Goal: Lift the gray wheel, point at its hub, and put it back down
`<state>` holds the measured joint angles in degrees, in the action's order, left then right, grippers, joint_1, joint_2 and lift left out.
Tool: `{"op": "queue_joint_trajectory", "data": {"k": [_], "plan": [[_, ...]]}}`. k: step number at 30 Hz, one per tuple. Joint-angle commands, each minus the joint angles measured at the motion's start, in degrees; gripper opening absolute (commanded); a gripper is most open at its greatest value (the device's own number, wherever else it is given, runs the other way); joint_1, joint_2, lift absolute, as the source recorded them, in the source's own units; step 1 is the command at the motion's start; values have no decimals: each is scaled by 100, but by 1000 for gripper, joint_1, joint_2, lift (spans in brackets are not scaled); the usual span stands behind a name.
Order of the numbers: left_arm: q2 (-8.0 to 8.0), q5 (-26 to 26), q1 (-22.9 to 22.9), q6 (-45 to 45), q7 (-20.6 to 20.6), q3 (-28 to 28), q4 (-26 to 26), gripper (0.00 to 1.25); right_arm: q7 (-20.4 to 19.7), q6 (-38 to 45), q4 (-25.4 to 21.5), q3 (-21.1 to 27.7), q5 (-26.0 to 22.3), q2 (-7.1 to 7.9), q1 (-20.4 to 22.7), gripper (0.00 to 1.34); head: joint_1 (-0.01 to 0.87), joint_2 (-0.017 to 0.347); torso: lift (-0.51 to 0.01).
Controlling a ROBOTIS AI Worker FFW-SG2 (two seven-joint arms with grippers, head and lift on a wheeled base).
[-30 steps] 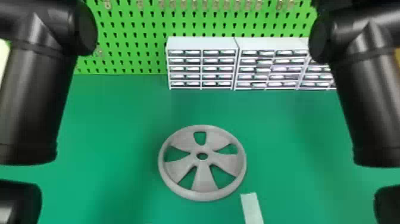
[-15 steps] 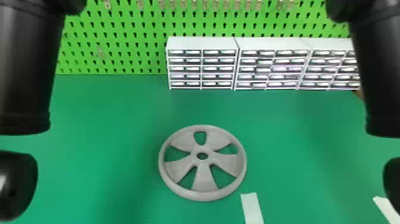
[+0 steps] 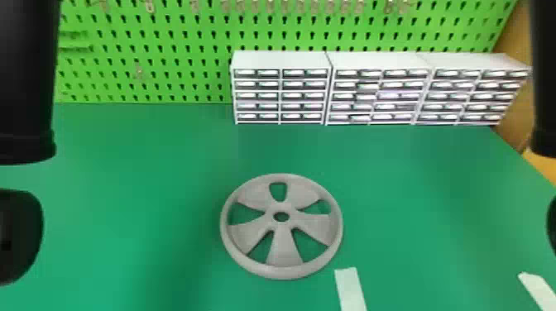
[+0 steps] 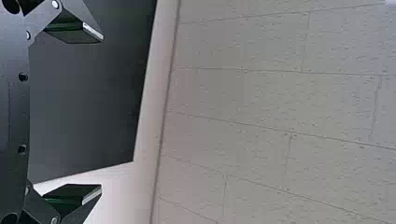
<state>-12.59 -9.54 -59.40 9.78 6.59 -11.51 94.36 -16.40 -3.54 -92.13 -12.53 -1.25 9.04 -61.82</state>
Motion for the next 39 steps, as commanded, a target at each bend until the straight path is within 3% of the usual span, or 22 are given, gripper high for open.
{"op": "queue_joint_trajectory", "data": {"k": [1,39], "plan": [[-68,4,-106,-46,0,9,3,899,-4,28,-147,32,2,54,-50,1178,692,48,-88],[-173,66,-221,-126,123,-53,152,936,-65,46,-393,102,55,151,-58,1266,692,48,-88]]}}
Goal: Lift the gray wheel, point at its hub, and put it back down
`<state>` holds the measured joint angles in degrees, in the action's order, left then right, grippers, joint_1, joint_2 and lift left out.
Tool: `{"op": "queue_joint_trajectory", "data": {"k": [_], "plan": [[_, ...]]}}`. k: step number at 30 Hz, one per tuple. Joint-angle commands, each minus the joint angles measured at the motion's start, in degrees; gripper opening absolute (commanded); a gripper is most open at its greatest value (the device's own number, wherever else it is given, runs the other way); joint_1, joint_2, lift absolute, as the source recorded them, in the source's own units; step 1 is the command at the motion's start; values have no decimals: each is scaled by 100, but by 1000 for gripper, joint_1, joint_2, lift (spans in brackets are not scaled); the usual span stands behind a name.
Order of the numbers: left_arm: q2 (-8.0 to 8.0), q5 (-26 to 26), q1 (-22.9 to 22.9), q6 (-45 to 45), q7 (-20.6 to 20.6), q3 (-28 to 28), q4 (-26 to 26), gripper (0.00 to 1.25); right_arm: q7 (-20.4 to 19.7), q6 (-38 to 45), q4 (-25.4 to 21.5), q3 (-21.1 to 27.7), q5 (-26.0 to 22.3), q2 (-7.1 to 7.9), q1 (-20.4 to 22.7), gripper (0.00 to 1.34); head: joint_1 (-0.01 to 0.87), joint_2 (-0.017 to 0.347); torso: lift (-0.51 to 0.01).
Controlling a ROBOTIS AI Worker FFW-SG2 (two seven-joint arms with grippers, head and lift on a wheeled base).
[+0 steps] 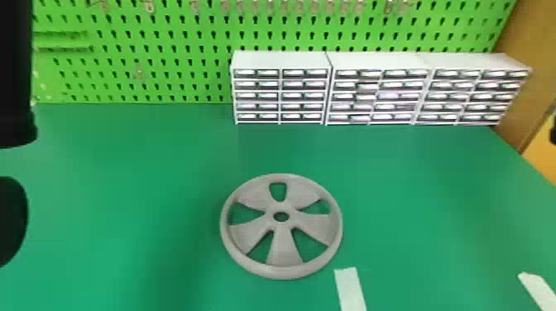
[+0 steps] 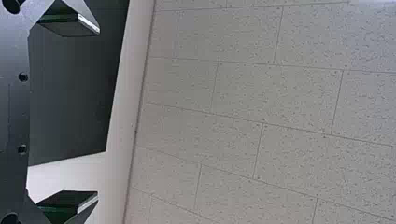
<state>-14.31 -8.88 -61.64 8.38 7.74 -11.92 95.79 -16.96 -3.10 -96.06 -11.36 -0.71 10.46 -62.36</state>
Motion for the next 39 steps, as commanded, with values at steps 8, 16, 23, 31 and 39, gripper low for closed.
{"op": "queue_joint_trajectory", "data": {"k": [8,16,23,31,39], "plan": [[-2,0,3,14,26,-39,19,936,-36,11,0,-59,0,18,-22,1266,692,48,-88],[-20,0,38,14,70,-56,36,937,-45,90,0,-103,0,44,-13,1266,692,48,-88],[-99,-18,118,-135,114,-214,27,936,-45,424,18,-200,-52,70,92,1266,692,48,-88],[-151,0,399,-258,184,-337,1,933,-80,591,264,-297,-123,105,426,1266,692,48,-88],[-169,-88,619,-408,184,-373,-25,937,-80,591,395,-261,-184,61,787,1266,692,48,-88]]}}
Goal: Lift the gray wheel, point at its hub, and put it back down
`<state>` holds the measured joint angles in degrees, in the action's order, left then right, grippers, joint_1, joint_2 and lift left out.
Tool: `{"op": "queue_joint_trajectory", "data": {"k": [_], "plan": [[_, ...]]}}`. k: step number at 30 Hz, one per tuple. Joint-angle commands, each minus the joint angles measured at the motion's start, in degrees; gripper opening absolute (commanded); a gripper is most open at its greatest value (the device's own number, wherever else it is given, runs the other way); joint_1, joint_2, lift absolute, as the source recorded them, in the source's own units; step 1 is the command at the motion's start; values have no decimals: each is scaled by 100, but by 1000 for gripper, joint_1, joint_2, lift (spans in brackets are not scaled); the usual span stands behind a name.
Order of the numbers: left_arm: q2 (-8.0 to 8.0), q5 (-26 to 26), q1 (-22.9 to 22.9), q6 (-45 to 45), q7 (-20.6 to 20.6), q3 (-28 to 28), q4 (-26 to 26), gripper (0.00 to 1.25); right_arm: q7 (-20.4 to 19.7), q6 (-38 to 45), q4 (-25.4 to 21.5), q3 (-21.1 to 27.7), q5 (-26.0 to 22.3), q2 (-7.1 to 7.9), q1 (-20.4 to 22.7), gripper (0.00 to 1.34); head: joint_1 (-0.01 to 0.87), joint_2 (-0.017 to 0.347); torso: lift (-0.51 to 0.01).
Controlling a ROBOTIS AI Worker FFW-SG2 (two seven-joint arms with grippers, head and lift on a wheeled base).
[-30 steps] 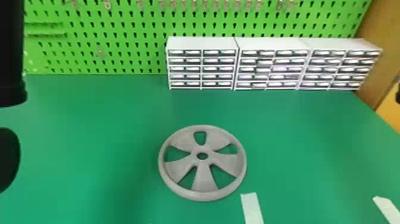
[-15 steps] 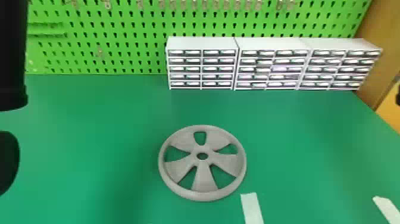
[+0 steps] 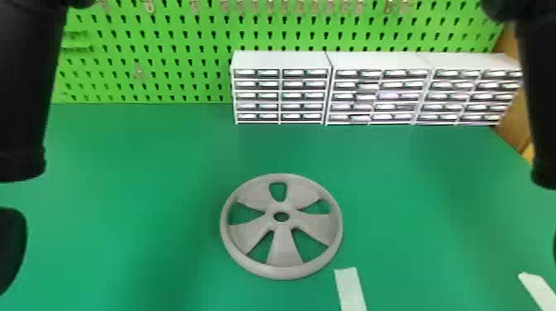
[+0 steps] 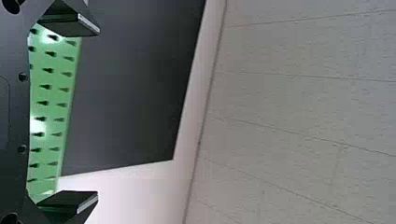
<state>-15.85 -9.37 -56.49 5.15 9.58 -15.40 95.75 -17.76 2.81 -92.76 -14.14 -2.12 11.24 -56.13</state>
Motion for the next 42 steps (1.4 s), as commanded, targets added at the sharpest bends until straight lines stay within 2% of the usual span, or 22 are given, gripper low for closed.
{"op": "queue_joint_trajectory", "data": {"k": [1,19,32,37,42], "plan": [[-14,-65,129,-110,0,-25,-30,937,0,0,83,16,-43,-17,190,1266,692,48,-88],[-14,-276,1008,-242,8,-25,-100,939,0,80,197,69,-184,-26,911,1266,692,48,-88],[-14,-249,1913,-312,26,10,32,939,0,291,170,34,-588,-61,1965,1266,692,48,-88],[-23,-249,2194,-400,26,-7,84,939,0,431,100,86,-799,-70,2291,1266,692,48,-88],[-32,-249,2502,-462,8,-7,172,939,0,519,21,113,-799,-87,2545,1266,692,48,-88]]}}
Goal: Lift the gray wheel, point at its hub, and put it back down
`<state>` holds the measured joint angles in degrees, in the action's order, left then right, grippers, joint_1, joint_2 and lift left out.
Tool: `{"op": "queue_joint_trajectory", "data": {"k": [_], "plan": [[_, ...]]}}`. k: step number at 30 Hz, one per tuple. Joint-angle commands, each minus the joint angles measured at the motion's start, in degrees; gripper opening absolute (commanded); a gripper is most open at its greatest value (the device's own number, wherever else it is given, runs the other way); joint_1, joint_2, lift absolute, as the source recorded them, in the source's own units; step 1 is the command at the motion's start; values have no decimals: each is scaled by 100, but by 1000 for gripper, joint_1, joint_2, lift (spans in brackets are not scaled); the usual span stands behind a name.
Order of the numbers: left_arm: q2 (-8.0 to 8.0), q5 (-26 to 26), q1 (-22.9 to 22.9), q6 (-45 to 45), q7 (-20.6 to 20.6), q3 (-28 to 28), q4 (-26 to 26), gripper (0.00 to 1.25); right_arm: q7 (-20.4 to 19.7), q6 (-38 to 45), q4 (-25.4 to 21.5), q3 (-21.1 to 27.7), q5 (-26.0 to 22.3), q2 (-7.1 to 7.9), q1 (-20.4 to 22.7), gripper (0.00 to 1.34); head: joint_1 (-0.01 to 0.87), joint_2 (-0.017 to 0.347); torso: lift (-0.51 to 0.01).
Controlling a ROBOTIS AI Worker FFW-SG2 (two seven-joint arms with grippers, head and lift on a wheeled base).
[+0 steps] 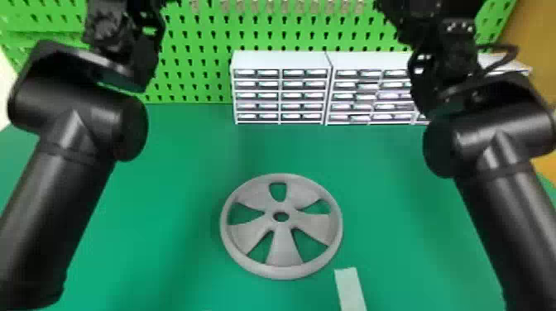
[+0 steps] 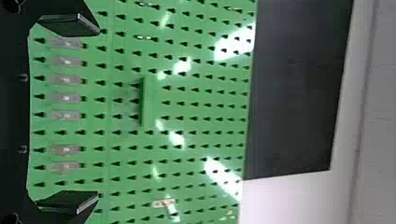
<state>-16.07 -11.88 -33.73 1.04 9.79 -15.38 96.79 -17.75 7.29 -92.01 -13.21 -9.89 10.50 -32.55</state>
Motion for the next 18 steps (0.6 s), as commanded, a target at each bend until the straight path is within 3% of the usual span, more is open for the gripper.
{"op": "queue_joint_trajectory", "data": {"k": [1,10,13,18], "plan": [[-10,1,279,-69,-12,-9,77,939,0,80,-54,29,-21,-30,241,1266,692,48,-88],[-10,-60,807,-218,-12,44,200,939,0,159,-81,99,66,-153,671,1266,692,48,-88],[-1,-86,1009,-236,-12,70,226,939,0,168,-133,90,339,-180,821,1266,692,48,-88],[-1,1,1334,-376,-38,105,279,939,0,265,-133,29,242,-206,1023,1266,692,48,-88]]}}
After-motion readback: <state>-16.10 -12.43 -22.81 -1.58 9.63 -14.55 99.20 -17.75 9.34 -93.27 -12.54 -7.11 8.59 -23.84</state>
